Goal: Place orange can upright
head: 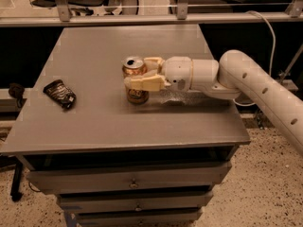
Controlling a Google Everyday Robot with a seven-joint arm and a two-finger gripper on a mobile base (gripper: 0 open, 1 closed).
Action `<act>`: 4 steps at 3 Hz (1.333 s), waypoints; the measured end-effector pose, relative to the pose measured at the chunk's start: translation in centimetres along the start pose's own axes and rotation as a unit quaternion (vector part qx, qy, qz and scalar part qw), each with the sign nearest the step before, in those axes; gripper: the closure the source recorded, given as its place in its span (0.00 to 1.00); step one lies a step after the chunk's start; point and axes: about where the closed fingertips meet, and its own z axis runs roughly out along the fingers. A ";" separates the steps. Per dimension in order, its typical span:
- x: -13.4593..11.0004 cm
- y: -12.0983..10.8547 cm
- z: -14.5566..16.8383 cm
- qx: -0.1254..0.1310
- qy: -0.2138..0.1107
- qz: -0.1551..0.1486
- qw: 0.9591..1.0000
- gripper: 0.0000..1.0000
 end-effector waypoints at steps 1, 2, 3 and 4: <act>0.0 0.0 0.0 0.000 0.000 0.000 1.000 0.15; 1.2 -0.7 -2.8 0.008 0.031 -0.001 0.999 0.00; 2.3 -1.9 -8.0 0.032 0.073 -0.006 0.997 0.00; 2.5 -3.1 -14.7 0.073 0.112 -0.016 0.991 0.00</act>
Offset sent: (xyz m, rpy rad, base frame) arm 0.0136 -0.0927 -0.0364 -0.1863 0.0132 -0.0601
